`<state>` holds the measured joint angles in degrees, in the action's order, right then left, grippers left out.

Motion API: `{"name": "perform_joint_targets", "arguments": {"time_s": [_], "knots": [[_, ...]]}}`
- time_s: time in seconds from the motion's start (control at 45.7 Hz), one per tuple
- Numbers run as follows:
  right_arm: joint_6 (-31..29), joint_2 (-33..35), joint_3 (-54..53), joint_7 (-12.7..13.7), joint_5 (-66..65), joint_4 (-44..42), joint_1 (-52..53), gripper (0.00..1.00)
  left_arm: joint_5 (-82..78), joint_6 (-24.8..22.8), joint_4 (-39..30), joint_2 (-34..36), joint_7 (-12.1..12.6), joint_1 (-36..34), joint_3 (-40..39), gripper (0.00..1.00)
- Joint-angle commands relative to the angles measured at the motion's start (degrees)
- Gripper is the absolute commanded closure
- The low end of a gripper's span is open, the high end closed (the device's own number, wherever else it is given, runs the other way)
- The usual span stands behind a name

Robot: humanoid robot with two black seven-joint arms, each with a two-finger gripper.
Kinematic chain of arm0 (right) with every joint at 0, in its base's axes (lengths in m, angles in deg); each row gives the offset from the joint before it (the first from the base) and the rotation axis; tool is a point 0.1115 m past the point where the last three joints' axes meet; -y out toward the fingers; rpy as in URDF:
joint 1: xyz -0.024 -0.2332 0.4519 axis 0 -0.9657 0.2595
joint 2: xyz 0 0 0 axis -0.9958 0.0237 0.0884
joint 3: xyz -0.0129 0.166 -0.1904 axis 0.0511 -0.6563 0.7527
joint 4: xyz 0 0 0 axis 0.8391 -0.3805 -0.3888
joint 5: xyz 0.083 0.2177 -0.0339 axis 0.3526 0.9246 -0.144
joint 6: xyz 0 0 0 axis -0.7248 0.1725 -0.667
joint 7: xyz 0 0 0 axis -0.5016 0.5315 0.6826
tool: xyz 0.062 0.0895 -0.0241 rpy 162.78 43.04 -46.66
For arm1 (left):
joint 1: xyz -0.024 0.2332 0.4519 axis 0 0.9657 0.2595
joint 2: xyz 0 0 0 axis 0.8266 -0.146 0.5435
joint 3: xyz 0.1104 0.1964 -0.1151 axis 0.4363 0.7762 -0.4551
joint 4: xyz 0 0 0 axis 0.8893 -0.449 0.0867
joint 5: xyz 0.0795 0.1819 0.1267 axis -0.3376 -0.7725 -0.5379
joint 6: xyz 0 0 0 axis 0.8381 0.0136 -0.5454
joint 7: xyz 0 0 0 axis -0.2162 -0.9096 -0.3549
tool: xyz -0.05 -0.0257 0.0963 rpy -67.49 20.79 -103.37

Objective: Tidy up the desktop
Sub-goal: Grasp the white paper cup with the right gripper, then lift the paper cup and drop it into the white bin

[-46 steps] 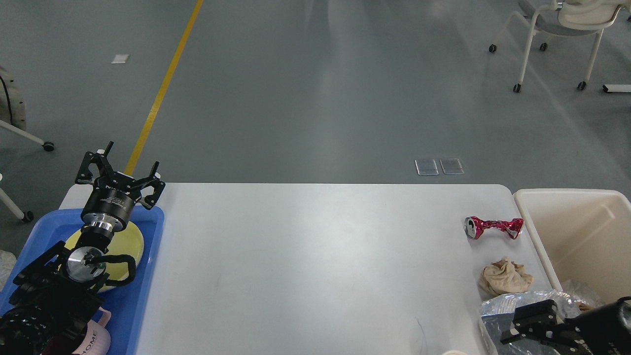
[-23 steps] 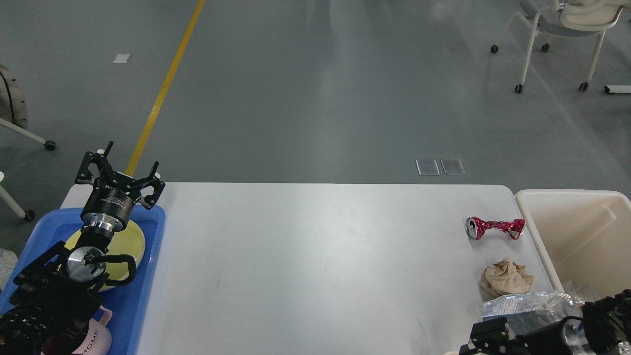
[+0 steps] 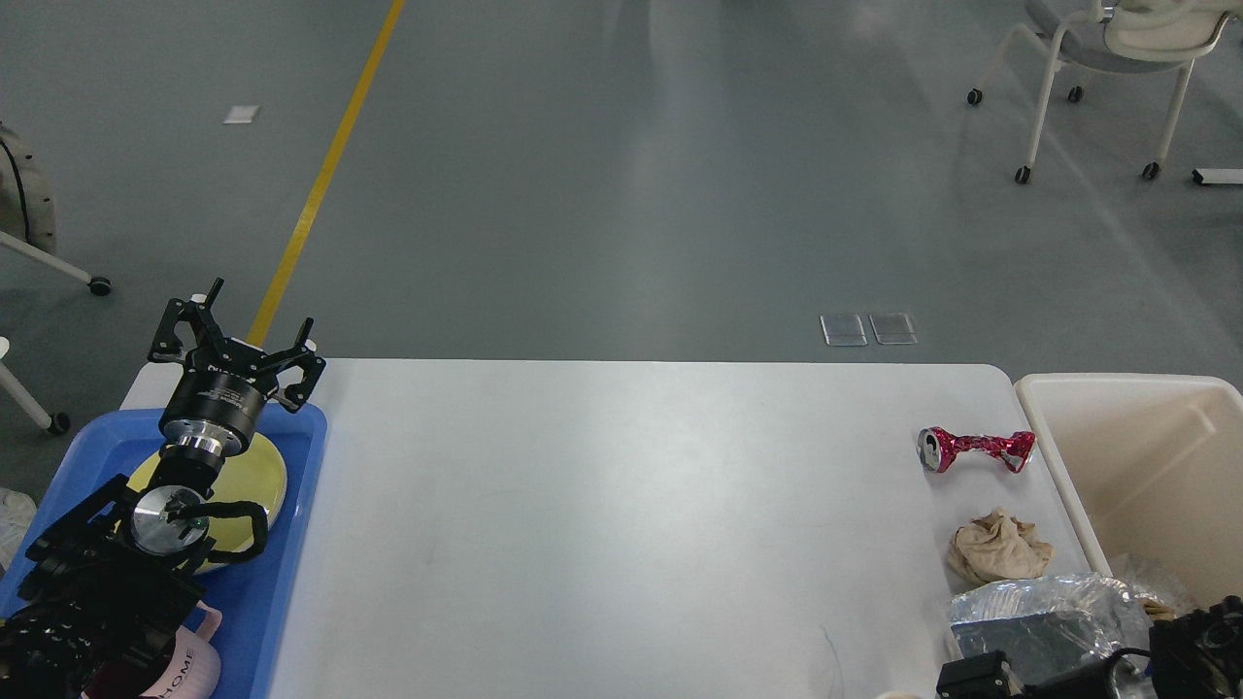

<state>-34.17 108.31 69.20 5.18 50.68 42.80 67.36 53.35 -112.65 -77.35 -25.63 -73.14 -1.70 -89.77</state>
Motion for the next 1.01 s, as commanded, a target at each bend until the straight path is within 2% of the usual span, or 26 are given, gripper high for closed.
{"name": "perform_joint_targets", "arguments": {"time_s": [0.0, 0.153, 0.197, 0.263, 0.284, 0.35, 0.394, 0.416, 0.656, 0.985], "knots": [[0.1, 0.0, -3.1, 0.0, -0.2, -0.6, -3.4, 0.03, 0.0, 0.0, 0.0, 0.0, 0.0, 0.0, 0.0, 0.02], [0.1, 0.0, -5.4, -0.1, -0.1, -1.1, -6.3, 0.14, 0.0, 0.0, 0.0, 0.0, 0.0, 0.0, 0.0, 0.02], [0.1, 0.0, -6.3, -0.4, -0.1, -1.1, -6.9, 0.29, 0.0, 0.0, 0.0, 0.0, 0.0, 0.0, 0.0, 0.02], [0.8, 0.1, -7.4, -1.3, -0.1, -1.0, -7.6, 0.68, 0.1, 0.0, 0.0, 0.0, 0.0, 0.0, 0.0, 0.02], [1.2, 0.1, -7.5, -1.3, -0.1, -0.9, -7.8, 0.76, 0.0, 0.0, 0.0, 0.0, 0.0, 0.0, 0.0, 0.02], [2.2, 0.0, -7.6, -1.4, -0.1, -0.8, -8.0, 0.84, 0.0, 0.0, 0.0, 0.0, 0.0, 0.0, 0.0, 0.02], [2.8, 0.0, -7.6, -1.4, -0.1, -0.8, -8.3, 0.97, 0.0, 0.0, 0.0, 0.0, 0.0, 0.0, 0.0, 0.02], [3.3, 0.0, -7.6, -1.4, -0.1, -0.8, -8.5, 1.0, 0.0, 0.0, 0.0, 0.0, 0.0, 0.0, 0.0, 0.02], [6.6, 0.5, -8.5, -1.3, 0.1, -0.2, -8.6, 1.0, 0.0, 0.0, 0.0, 0.0, 0.0, 0.0, 0.0, 0.02], [5.4, 3.7, -9.0, -1.3, 0.1, 2.0, -4.9, 1.0, 0.0, 0.0, 0.0, 0.0, 0.0, 0.0, 0.0, 0.02]]}}
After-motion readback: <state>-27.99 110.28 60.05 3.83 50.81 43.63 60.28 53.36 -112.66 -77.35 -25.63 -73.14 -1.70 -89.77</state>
